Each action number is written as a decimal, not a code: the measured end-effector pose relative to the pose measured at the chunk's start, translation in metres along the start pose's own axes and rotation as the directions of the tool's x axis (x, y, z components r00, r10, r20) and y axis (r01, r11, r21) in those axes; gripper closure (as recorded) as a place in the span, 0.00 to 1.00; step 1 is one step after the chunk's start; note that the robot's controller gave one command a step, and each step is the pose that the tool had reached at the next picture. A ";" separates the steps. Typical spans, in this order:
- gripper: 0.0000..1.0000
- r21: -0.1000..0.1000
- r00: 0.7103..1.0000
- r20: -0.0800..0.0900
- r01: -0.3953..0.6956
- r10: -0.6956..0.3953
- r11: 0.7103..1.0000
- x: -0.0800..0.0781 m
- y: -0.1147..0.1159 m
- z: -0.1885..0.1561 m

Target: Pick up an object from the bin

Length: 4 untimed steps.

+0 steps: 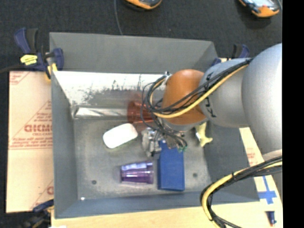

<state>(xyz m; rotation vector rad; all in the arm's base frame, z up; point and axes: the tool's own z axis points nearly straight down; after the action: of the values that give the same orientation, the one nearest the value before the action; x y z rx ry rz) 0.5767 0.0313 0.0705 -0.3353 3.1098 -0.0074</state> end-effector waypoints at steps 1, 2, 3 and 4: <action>0.00 0.000 1.000 0.000 0.001 -0.001 1.000 0.000 0.000 0.000; 0.00 0.000 1.000 -0.001 0.001 -0.001 1.000 0.000 0.000 0.000; 0.00 0.001 0.993 0.005 0.120 -0.120 0.993 -0.003 -0.014 0.000; 0.00 0.000 0.997 0.001 0.073 -0.073 0.997 -0.024 0.004 -0.046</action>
Offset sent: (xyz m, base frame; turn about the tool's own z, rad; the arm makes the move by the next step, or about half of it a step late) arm 0.0000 0.0000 0.0000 0.0000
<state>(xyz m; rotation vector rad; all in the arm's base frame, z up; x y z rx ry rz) 0.5986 0.0400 0.1166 -0.4480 3.0949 -0.0075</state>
